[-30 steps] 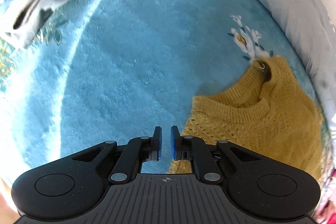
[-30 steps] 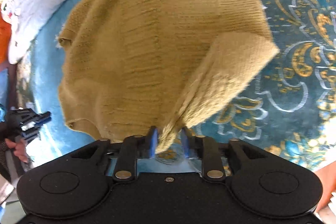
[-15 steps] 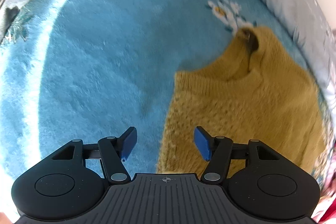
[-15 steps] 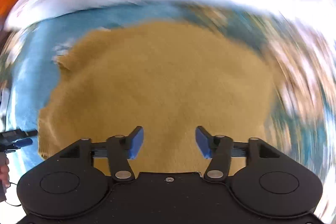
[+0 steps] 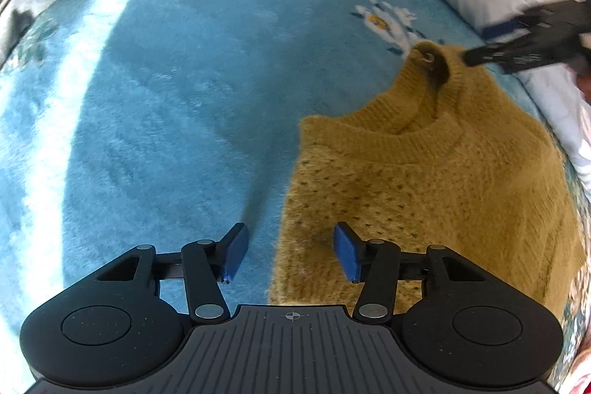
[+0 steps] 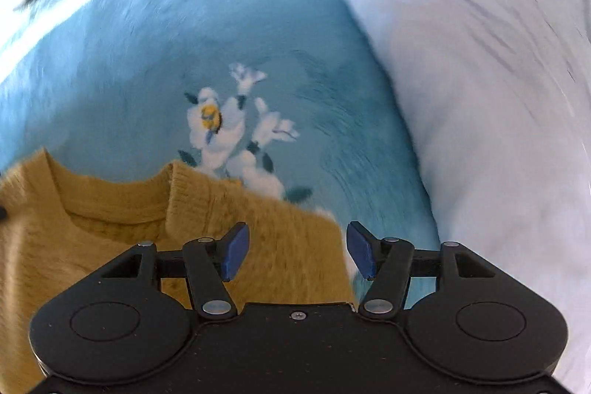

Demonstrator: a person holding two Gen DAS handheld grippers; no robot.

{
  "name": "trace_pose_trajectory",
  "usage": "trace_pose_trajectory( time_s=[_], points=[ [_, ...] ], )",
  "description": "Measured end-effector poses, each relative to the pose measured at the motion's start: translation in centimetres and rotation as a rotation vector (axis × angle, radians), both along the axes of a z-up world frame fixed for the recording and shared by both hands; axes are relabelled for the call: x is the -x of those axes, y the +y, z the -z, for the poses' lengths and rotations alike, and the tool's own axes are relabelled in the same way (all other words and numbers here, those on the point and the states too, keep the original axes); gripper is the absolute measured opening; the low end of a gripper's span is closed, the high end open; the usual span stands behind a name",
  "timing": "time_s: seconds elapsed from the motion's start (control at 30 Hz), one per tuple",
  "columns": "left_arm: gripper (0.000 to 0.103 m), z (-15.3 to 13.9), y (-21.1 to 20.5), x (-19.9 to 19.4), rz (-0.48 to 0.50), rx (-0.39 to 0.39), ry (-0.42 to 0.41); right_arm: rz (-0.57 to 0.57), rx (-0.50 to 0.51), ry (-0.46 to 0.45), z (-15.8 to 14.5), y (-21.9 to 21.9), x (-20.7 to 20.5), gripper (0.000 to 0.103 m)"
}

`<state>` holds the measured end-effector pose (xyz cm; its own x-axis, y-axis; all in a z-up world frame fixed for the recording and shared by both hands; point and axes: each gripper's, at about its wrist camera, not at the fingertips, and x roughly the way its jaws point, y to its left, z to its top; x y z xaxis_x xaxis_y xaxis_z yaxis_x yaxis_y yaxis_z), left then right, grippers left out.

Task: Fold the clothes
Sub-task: 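Grasp the sweater hem with the left gripper while the right gripper grasps the collar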

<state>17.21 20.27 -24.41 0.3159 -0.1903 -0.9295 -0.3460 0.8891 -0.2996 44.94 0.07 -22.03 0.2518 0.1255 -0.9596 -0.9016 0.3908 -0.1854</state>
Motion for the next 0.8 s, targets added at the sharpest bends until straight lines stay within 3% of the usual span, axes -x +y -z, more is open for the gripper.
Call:
trace_pose_trajectory(
  time_s=[0.2,0.33,0.43,0.53,0.6,0.67,0.7,0.77,0.8],
  points=[
    [0.046,0.3,-0.7,0.0,0.022,0.017,-0.019,-0.362,0.096,0.018,2.4,1.8,1.0,0.059],
    [0.047,0.3,-1.0,0.0,0.031,0.038,-0.034,-0.508,0.136,0.088,3.2,2.8,0.8,0.060],
    [0.047,0.4,-1.2,-0.2,0.033,0.040,-0.039,-0.499,0.158,0.166,3.3,3.4,-0.4,0.057],
    [0.046,0.3,-1.5,-0.2,0.033,0.031,-0.043,-0.426,0.156,0.241,3.2,3.4,-1.3,0.042],
    [0.044,0.5,-1.4,-0.3,0.012,0.036,-0.042,-0.394,0.146,0.239,3.0,3.0,-1.2,0.034],
    [0.036,0.4,-1.4,-0.4,-0.014,0.038,-0.035,-0.369,0.142,0.224,2.7,2.7,-0.7,0.019],
    [0.034,0.4,-1.4,-0.4,-0.023,0.039,-0.032,-0.358,0.136,0.209,2.4,2.6,-0.3,0.019],
    [0.012,0.3,-1.3,-0.3,-0.057,0.036,-0.021,-0.348,0.119,0.166,1.6,1.9,0.7,0.017],
    [0.009,0.2,-1.3,-0.3,-0.079,0.031,-0.011,-0.333,0.103,0.145,1.1,1.5,1.2,0.017]
  ],
)
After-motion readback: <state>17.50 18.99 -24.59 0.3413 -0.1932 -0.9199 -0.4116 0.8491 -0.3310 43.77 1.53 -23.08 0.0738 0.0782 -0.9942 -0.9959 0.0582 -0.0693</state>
